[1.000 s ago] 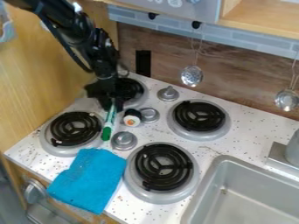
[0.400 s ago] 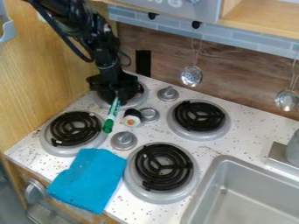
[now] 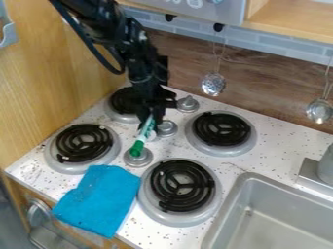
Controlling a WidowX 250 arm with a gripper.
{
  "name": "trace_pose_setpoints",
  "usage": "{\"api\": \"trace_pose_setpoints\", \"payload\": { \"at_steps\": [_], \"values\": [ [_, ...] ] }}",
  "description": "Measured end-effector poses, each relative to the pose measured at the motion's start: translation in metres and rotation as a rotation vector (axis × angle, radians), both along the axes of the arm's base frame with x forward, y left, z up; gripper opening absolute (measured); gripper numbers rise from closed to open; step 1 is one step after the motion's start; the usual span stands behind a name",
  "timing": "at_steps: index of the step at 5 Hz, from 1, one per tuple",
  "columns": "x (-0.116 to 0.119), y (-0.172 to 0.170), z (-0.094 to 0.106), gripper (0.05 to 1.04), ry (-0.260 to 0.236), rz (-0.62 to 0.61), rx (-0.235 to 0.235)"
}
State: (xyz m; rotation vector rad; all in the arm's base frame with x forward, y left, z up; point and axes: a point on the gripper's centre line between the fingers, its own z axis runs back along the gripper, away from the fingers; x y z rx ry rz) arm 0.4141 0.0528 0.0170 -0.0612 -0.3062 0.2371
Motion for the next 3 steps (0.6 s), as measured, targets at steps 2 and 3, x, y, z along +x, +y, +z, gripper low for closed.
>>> {"api": "trace_pose_setpoints", "payload": {
  "at_steps": [2, 3],
  "values": [
    [-0.005, -0.027, -0.010, 0.392, 0.006, -0.111, 0.044],
    [-0.004, -0.027, -0.020, 0.464, 0.027, -0.130, 0.045]
  ]
}}
